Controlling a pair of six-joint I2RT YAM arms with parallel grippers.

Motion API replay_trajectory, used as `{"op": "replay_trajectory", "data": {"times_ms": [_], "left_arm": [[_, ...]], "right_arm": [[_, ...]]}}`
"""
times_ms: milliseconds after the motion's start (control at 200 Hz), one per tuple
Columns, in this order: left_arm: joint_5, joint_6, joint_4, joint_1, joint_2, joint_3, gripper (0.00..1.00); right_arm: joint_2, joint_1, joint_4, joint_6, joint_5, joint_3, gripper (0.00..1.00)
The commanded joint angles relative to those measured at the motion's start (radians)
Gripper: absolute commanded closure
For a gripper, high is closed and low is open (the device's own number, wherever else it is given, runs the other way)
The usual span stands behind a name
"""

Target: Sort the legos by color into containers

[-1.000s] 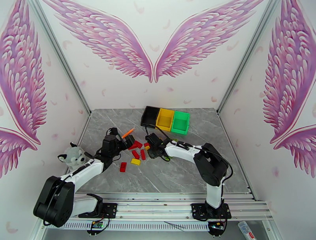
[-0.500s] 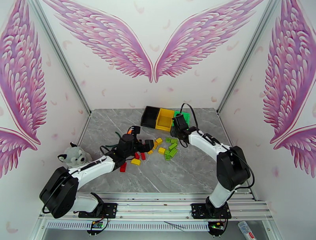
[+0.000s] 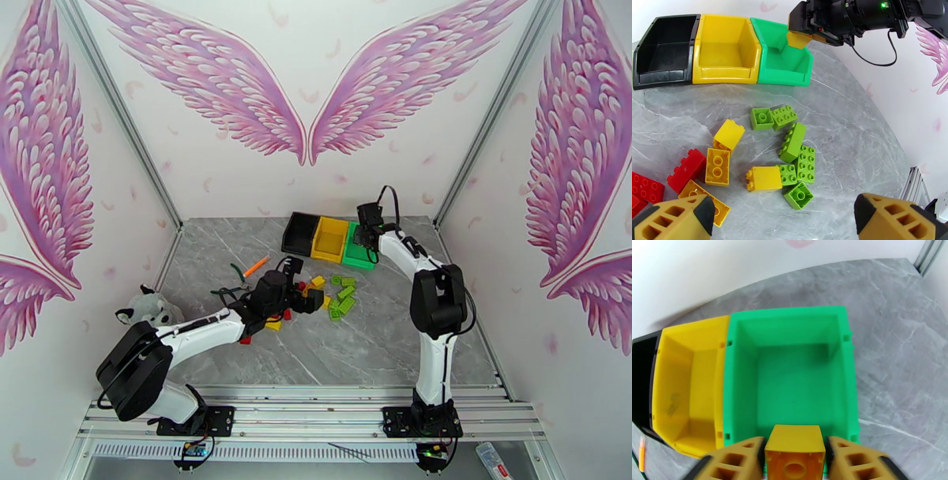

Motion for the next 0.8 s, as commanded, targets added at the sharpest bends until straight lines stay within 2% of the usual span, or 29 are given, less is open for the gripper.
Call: {"op": "replay_trajectory", "data": {"times_ms": [0, 95, 180, 410, 520, 600, 660, 730, 795], "left_arm": [[-0.038, 0.026, -0.033, -0.001, -0.041, 0.021, 0.01], [-0.053, 0.03, -0.04, 0.006, -0.052, 0.02, 0.01], [-0.068, 0.024, -0.051, 0.014, -0.061, 0.017, 0.01], [-0.046, -0.028, -0.034, 0.072, -0.09, -0.017, 0.01], [-0.014, -0.067, -0.03, 0.116, -0.1, -0.031, 0.01], [-0.001, -0.1, -0.028, 0.154, -0.111, -0.046, 0.01], [0.009, -0.126, -0.022, 0.185, -0.122, -0.062, 0.01], [0.008, -0.155, -0.019, 0.221, -0.134, -0.083, 0.01], [0.008, -0.18, -0.012, 0.258, -0.143, -0.103, 0.01]], "right_arm": [[-0.016, 0.008, -0.067, -0.028, -0.004, 0.024, 0.24], [-0.092, 0.016, -0.045, -0.021, -0.016, -0.048, 0.17], [-0.183, 0.043, -0.034, -0.01, -0.001, -0.119, 0.17], [-0.339, 0.224, -0.137, 0.056, 0.207, -0.171, 0.14], [-0.408, 0.313, -0.063, 0.01, 0.256, -0.258, 0.11], [-0.446, 0.341, -0.008, -0.043, 0.193, -0.337, 0.1], [-0.458, 0.341, 0.013, -0.061, 0.063, -0.387, 0.12], [-0.458, 0.345, 0.05, -0.071, -0.097, -0.443, 0.27], [-0.444, 0.352, 0.083, -0.07, -0.167, -0.482, 0.33]]}}
